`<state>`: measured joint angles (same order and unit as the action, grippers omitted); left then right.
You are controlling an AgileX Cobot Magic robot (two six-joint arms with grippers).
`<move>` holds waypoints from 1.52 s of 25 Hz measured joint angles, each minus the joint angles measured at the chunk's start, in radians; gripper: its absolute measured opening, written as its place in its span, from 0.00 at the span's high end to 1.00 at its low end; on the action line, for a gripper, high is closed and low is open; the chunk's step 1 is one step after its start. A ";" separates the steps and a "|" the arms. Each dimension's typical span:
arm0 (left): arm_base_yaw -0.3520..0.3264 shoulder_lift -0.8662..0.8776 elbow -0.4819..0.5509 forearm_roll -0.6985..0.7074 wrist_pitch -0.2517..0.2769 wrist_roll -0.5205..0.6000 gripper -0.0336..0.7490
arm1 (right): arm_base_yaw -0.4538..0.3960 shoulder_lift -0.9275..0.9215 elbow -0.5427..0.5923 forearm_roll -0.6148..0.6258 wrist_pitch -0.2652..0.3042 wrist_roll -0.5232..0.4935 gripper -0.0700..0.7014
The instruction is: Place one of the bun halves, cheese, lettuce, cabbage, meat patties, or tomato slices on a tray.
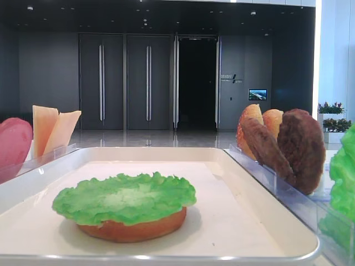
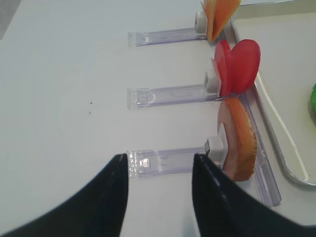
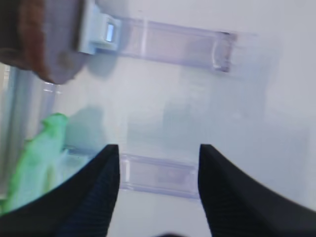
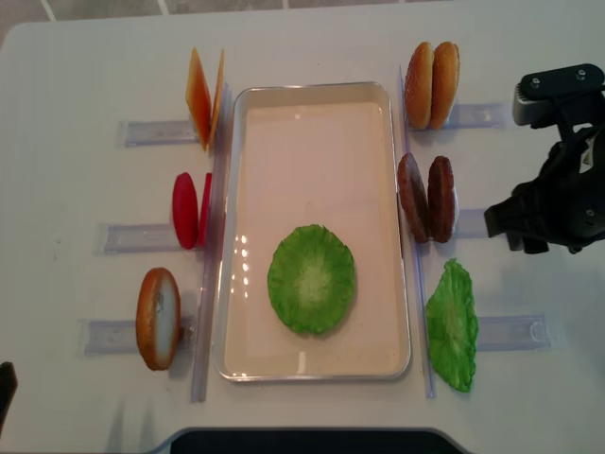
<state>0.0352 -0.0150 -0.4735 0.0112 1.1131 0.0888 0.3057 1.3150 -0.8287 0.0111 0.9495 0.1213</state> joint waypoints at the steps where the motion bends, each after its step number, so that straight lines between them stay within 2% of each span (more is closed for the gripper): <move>1: 0.000 0.000 0.000 0.000 0.000 0.000 0.54 | -0.024 0.000 0.000 -0.011 0.016 0.002 0.42; 7: 0.000 0.000 0.000 0.000 0.000 0.000 0.54 | -0.182 0.000 0.000 -0.059 0.088 0.000 0.42; 13: 0.000 0.000 0.000 0.000 0.000 0.000 0.54 | -0.272 0.000 -0.001 -0.069 0.134 -0.013 0.42; 20: 0.000 0.000 0.000 0.000 0.000 0.000 0.54 | -0.278 -0.011 -0.001 -0.070 0.138 -0.015 0.42; 24: 0.000 0.000 0.000 0.000 0.000 0.000 0.54 | -0.278 -0.089 -0.001 -0.070 0.138 -0.016 0.42; 27: 0.000 0.000 0.000 0.000 0.000 0.000 0.54 | -0.278 -0.189 -0.001 -0.070 0.150 -0.018 0.42; 34: 0.000 0.000 0.000 0.000 0.000 0.000 0.54 | -0.278 -0.465 0.000 -0.071 0.247 -0.024 0.42; 38: 0.000 0.000 0.000 0.000 0.000 -0.001 0.54 | -0.278 -0.668 0.032 -0.072 0.265 -0.024 0.42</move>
<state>0.0352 -0.0150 -0.4735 0.0112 1.1131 0.0880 0.0280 0.6473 -0.7962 -0.0605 1.2141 0.0976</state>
